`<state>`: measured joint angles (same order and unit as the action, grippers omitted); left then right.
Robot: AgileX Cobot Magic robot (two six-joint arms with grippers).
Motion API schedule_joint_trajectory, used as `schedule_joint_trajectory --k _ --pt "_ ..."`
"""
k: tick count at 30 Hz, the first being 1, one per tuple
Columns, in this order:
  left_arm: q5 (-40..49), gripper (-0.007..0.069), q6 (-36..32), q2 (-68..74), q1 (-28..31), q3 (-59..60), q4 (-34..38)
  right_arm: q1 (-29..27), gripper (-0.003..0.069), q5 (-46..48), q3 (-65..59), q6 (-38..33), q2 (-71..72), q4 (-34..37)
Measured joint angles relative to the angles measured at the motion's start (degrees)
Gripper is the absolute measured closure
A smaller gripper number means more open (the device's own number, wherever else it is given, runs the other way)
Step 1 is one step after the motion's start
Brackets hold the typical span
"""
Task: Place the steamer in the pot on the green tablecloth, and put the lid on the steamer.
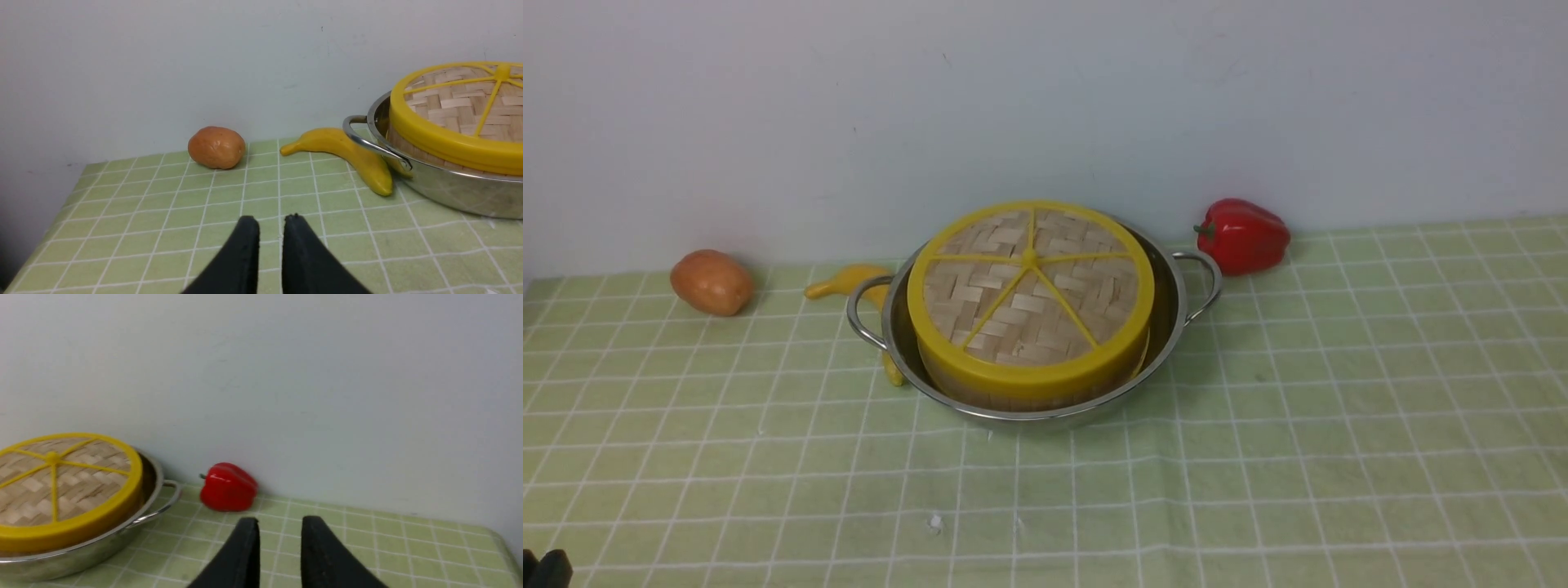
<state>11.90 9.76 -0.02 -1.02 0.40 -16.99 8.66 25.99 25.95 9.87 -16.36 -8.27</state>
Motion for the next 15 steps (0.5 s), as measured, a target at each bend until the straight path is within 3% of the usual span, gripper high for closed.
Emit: schedule_joint_trajectory --k 7,15 --pt "0.0 0.0528 0.0 0.0 0.0 0.0 0.0 -6.0 0.0454 -8.2 -11.6 0.2 7.2 0.5" --pt "-0.1 0.0514 0.0 0.0 0.0 0.0 0.0 -6.6 0.0431 -13.5 -21.2 0.2 15.7 0.3"
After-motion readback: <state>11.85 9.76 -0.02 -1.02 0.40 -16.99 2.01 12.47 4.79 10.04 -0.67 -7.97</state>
